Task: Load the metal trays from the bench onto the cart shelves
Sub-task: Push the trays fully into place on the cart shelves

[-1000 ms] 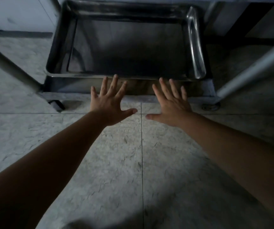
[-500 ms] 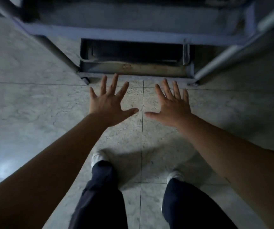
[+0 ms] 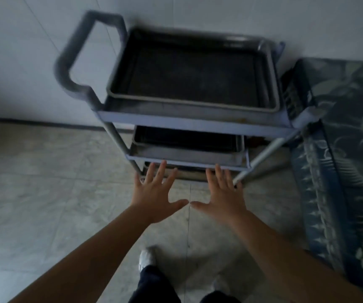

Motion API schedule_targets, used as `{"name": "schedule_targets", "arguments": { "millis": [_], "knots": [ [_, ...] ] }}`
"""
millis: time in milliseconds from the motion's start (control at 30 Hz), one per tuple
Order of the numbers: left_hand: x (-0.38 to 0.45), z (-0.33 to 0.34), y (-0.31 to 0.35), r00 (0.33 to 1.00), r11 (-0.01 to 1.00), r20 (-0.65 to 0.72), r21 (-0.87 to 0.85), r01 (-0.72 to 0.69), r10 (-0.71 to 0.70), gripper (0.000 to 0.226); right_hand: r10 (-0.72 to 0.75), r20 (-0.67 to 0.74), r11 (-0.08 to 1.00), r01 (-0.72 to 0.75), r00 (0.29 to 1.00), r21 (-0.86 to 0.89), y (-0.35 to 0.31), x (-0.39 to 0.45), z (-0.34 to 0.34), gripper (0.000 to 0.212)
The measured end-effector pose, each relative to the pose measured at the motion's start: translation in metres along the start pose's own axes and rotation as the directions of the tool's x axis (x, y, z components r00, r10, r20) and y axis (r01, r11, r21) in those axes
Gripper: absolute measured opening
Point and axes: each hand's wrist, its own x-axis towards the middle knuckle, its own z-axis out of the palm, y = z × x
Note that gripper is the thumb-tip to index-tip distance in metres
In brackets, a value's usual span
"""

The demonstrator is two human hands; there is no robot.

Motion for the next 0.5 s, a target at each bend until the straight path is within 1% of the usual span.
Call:
{"name": "schedule_targets", "arguments": {
  "millis": [167, 267, 367, 500],
  "knots": [
    [-0.014, -0.09, -0.031, 0.998, 1.0, -0.06, 0.014, 0.003, -0.002, 0.109, -0.019, -0.063, 0.999, 0.017, 0.998, -0.038, -0.044, -0.004, -0.07, 0.122],
    [-0.008, -0.126, -0.052, 0.993, 0.998, -0.11, 0.045, -0.039, 0.044, 0.11, -0.023, -0.145, 0.999, 0.017, 0.989, -0.041, -0.061, 0.001, -0.093, 0.124],
    [0.009, -0.149, -0.069, 0.986, 0.991, -0.135, 0.101, -0.088, 0.101, 0.11, -0.013, -0.192, 0.998, 0.0, 0.981, -0.064, -0.075, 0.01, -0.11, 0.124],
    [0.032, -0.159, -0.079, 0.986, 0.988, -0.1, 0.097, -0.124, 0.133, 0.112, 0.007, -0.199, 0.997, -0.023, 0.98, -0.074, -0.082, 0.025, -0.122, 0.118]
  ]
}}
